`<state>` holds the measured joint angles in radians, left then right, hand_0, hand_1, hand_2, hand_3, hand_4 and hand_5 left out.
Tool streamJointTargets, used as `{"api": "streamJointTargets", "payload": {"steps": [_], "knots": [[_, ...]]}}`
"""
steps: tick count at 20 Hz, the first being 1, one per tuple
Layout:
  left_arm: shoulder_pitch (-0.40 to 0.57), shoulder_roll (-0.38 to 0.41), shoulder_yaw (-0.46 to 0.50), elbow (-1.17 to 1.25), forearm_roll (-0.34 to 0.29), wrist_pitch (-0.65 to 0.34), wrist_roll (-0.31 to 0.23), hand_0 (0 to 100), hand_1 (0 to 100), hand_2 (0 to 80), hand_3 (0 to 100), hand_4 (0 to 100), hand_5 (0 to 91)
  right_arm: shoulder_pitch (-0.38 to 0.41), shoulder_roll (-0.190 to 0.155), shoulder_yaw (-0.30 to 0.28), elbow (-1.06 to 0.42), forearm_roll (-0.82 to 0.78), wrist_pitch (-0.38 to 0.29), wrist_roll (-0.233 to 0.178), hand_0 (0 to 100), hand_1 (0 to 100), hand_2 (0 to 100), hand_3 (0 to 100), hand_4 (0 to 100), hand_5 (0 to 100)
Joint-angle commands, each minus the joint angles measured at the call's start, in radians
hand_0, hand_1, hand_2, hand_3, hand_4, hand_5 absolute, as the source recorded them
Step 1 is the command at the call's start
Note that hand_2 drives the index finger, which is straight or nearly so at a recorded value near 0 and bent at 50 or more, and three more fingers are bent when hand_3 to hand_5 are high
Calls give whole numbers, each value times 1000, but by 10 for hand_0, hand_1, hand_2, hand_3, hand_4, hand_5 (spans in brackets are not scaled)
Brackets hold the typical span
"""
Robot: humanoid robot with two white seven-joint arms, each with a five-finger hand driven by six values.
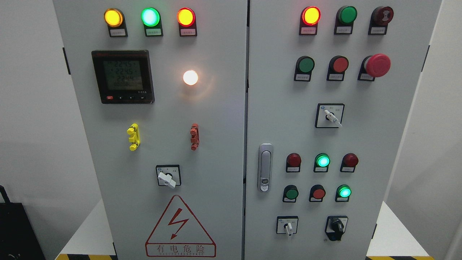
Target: Turn on light switch 1
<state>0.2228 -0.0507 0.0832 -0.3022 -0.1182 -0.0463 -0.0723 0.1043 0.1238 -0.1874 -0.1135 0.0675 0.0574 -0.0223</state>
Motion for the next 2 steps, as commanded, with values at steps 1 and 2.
{"api": "streamJointTargets", "payload": {"steps": [1, 2], "knots": [[-16, -11, -3, 31, 0, 0, -3, 280, 34, 0, 0, 12, 0, 0, 0, 0, 0, 0, -1, 1, 0, 0, 0, 0, 0, 0], [-22, -11, -3, 31, 0, 0, -3, 279, 30, 0, 0, 11, 0, 0, 0, 0, 0, 0, -1, 1, 0, 0, 0, 0, 0, 0]]}}
